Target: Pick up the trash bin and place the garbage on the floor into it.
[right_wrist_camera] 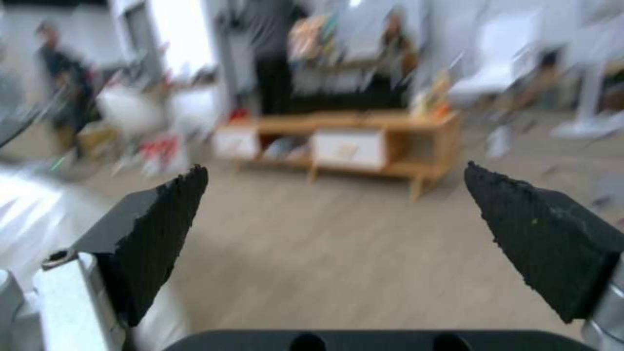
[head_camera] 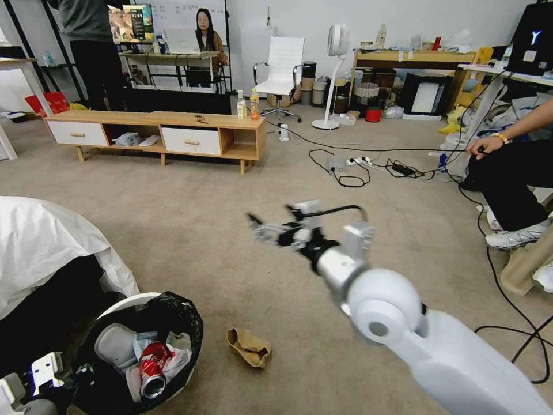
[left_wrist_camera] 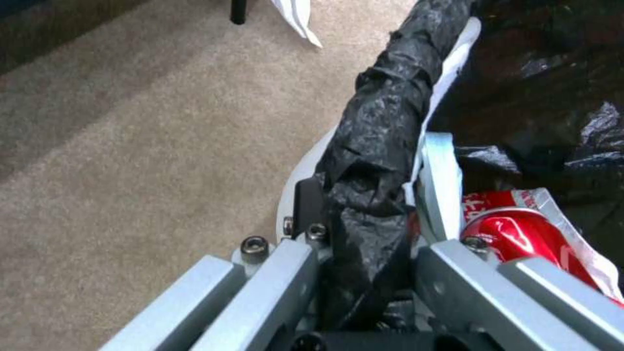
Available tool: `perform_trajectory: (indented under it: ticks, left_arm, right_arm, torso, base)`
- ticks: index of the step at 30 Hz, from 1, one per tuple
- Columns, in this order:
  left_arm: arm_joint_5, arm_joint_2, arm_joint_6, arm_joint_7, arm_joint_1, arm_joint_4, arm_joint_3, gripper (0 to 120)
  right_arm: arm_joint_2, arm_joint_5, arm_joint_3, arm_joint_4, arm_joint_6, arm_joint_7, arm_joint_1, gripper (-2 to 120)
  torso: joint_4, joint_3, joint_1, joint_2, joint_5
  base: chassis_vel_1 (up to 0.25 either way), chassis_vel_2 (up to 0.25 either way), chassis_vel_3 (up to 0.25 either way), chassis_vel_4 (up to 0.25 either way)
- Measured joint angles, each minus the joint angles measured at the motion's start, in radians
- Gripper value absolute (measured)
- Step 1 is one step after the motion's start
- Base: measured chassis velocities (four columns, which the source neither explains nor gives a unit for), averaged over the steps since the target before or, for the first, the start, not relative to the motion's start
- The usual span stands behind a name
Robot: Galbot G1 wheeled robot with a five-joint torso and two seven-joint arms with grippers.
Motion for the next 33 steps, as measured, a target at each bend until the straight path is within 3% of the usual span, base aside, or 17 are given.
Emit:
perform_trajectory:
  ticks: [2, 6, 12, 19, 21, 27, 33]
  left_arm:
    - [0.004, -0.01, 0.0, 0.001, 0.005, -0.011, -0.003, 1]
    - [0.013, -0.034, 0.0, 0.004, 0.017, -0.04, -0.011, 1]
    - [0.031, -0.063, 0.0, 0.011, 0.025, -0.059, -0.014, 1]
    - [0.051, -0.093, 0.0, 0.018, 0.036, -0.075, -0.016, 1]
    - [0.056, -0.099, 0.0, 0.021, 0.036, -0.079, -0.013, 1]
    - [0.067, -0.112, 0.0, 0.028, 0.039, -0.085, -0.008, 1]
    - [0.095, -0.134, 0.0, 0.043, 0.046, -0.102, -0.001, 1]
  right_arm:
    - [-0.003, -0.066, 0.069, 0.006, 0.074, -0.011, -0.057, 100]
    - [0.013, -0.128, 0.179, 0.038, 0.133, -0.012, -0.172, 100]
    - [0.027, -0.276, 0.291, 0.078, 0.154, -0.012, -0.318, 100]
    - [0.049, -0.431, 0.379, 0.114, 0.157, 0.003, -0.455, 100]
    - [0.059, -0.488, 0.411, 0.138, 0.157, 0.0, -0.552, 100]
    - [0.075, -0.546, 0.399, 0.14, 0.165, -0.011, -0.636, 100]
    - [0.114, -0.689, 0.342, 0.1, 0.202, -0.013, -0.722, 100]
  torso:
    - [-0.0001, 0.0, 0.0, 0.0, -0.0001]
    - [0.0005, 0.0, 0.0, 0.0, -0.0001]
    - [-0.0003, 0.0, 0.0, 0.0, -0.0002]
    - [0.0005, 0.0, 0.0, 0.0, -0.0003]
    - [-0.0002, 0.0, 0.0, 0.0, -0.0003]
    - [0.0002, 0.0, 0.0, 0.0, -0.0003]
    - [0.0, 0.0, 0.0, 0.0, -0.0003]
  base:
    - [0.0, 0.0, 0.0, 0.0]
    - [0.0, 0.0, 0.0, 0.0]
    - [0.0, 0.0, 0.0, 0.0]
    - [0.0, 0.0, 0.0, 0.0]
    - [0.0, 0.0, 0.0, 0.0]
    - [0.0, 0.0, 0.0, 0.0]
    - [0.0, 0.0, 0.0, 0.0]
